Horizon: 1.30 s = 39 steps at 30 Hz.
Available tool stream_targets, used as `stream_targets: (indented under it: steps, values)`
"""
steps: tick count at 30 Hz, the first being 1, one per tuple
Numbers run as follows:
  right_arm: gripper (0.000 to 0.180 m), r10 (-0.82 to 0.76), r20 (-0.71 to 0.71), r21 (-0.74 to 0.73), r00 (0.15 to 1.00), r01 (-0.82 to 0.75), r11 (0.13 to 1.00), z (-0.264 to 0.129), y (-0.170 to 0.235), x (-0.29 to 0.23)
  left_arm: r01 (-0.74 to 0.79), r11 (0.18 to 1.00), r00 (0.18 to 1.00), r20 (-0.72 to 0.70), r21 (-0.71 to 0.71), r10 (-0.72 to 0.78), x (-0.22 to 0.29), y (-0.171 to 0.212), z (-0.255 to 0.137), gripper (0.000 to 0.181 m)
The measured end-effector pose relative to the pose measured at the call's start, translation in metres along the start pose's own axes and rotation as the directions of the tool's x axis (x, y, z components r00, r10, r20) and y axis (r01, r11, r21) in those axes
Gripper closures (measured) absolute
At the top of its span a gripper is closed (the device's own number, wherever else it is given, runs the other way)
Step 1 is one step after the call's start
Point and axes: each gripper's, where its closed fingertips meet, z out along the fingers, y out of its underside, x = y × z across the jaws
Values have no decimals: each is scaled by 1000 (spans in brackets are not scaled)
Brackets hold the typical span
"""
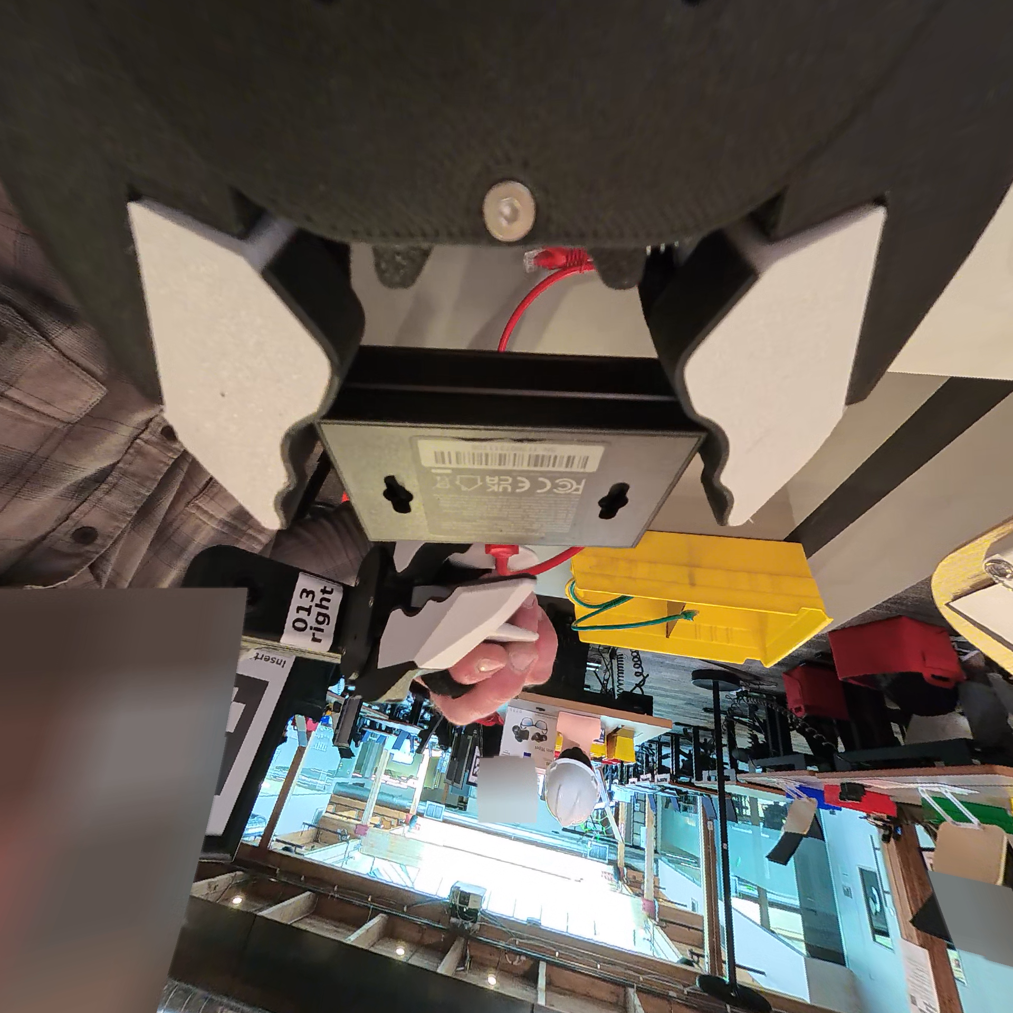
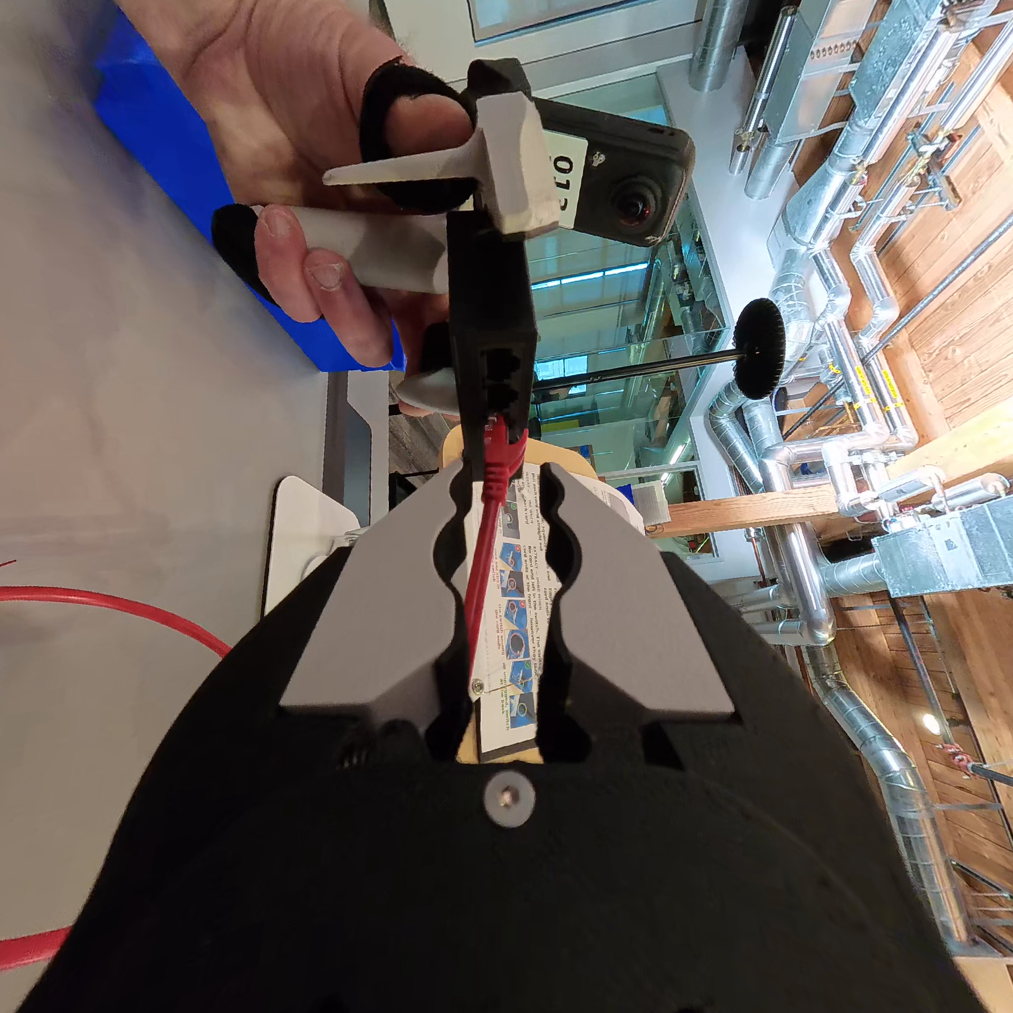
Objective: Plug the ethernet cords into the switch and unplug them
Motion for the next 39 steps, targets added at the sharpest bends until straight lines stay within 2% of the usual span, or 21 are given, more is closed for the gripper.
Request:
stream_targets:
  steps: [19,24,29,31,33,35,36,39]
  values:
    - [154,52,-23,-3,998,-52,999,-17,-2,-2,16,999,998,55,28,-17,-5,-4,-10,48]
    - [159,123,25,42,992,-124,991,-33,-20,-16,13,999,997,75,45,-16,-6,-6,-13,49]
    - [155,227,99,27,969,-231,973,-36,-20,-33,12,999,997,77,40,-15,-5,-3,-12,49]
    - [154,366,156,60,918,-378,924,-39,-23,-33,5,999,997,78,33,-8,-4,-3,-12,49]
    - [146,534,249,55,808,-563,825,-40,-20,-32,-6,1000,997,78,18,5,-2,-2,-11,49]
    - [135,688,354,23,634,-741,671,-40,-15,-28,-22,1000,997,75,7,21,0,-3,-11,49]
    - [135,741,411,9,531,-815,579,-41,-13,-24,-27,1000,997,70,1,27,2,-4,-10,50]
    - [131,791,559,-75,248,-935,346,-39,-5,-22,-44,999,997,60,-6,44,5,-6,-8,50]
